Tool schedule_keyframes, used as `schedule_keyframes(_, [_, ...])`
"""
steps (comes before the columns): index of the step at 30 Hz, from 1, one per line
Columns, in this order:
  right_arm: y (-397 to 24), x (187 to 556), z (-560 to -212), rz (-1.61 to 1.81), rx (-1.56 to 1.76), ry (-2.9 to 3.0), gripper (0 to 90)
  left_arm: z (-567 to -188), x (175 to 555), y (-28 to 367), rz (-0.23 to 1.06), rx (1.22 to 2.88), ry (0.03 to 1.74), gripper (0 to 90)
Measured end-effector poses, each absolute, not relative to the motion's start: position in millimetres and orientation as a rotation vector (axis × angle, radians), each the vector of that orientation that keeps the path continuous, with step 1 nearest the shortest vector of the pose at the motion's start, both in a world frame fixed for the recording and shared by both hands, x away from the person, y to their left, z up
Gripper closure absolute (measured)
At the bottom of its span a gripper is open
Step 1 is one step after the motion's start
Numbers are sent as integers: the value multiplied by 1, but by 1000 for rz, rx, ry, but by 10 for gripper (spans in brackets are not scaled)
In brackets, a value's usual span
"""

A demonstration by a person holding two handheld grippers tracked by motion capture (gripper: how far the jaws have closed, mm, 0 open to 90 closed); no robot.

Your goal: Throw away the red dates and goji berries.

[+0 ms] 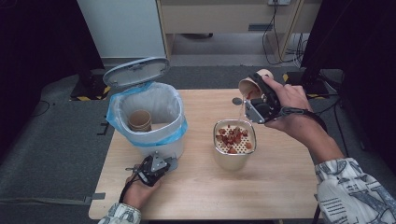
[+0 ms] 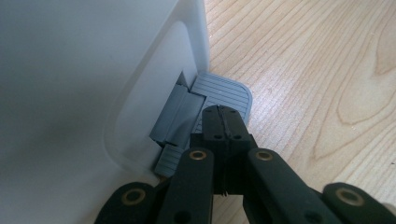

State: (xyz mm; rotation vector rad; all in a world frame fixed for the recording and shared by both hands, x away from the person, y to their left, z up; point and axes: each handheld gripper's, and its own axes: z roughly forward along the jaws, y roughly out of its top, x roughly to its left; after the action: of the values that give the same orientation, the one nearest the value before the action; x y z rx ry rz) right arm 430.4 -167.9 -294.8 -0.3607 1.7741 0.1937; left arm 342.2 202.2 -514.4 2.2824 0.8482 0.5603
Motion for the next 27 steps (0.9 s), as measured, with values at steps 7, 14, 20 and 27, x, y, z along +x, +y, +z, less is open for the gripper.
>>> schedule_keyframes(7, [-163, 427, -296, 136, -418, 1744, 297, -514, 342, 202, 560, 2282, 848, 899])
schedule_keyframes(14, [-162, 425, -298, 86, -453, 1723, 298, -514, 342, 202, 559, 2282, 850, 900])
schedule_keyframes(20, [-159, 422, -305, -8, -525, 1668, 298, -514, 342, 202, 559, 2282, 849, 899])
schedule_keyframes(27, [-154, 420, -310, -75, -594, 1628, 299, -514, 342, 202, 559, 2282, 849, 899])
